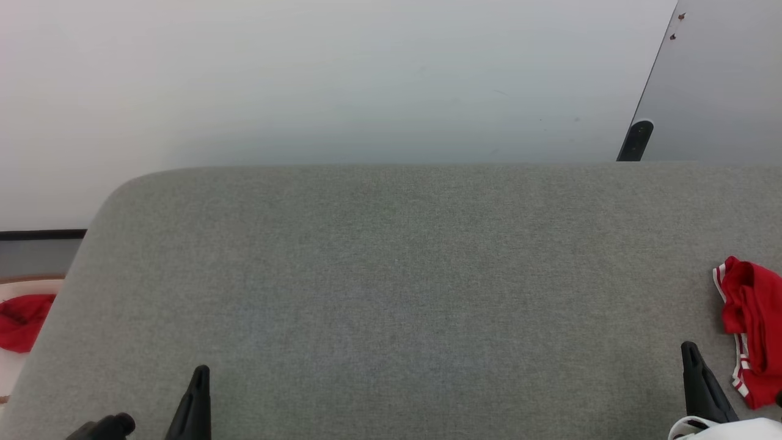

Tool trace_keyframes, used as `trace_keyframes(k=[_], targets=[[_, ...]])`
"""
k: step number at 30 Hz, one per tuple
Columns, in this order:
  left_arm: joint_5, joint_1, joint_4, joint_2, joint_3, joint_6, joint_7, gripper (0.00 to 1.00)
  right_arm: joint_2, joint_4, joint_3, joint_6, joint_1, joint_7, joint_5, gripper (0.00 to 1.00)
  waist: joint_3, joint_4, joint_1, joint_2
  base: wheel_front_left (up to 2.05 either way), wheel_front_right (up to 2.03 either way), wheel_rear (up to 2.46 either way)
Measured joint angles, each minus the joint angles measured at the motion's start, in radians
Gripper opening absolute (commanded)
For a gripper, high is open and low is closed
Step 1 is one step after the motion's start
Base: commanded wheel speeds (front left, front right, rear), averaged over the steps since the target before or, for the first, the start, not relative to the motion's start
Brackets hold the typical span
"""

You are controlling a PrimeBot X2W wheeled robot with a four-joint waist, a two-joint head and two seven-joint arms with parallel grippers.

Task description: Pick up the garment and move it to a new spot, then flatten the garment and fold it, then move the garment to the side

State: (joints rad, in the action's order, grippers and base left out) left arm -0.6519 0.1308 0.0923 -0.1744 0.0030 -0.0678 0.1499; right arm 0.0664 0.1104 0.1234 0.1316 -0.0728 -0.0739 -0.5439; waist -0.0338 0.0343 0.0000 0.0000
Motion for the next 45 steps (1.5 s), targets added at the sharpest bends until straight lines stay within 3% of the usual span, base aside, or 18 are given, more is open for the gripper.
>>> trace_keyframes(k=[45], targets=[[-0.518, -0.128, 0.083, 0.067, 0.060, -0.030, -0.142, 0.00, -0.008, 0.074, -0.004, 0.000, 0.092, 0.101, -0.575, 0.00, 0.016, -0.014, 0.0000, 0.0000, 0.00, 0.00, 0.00]])
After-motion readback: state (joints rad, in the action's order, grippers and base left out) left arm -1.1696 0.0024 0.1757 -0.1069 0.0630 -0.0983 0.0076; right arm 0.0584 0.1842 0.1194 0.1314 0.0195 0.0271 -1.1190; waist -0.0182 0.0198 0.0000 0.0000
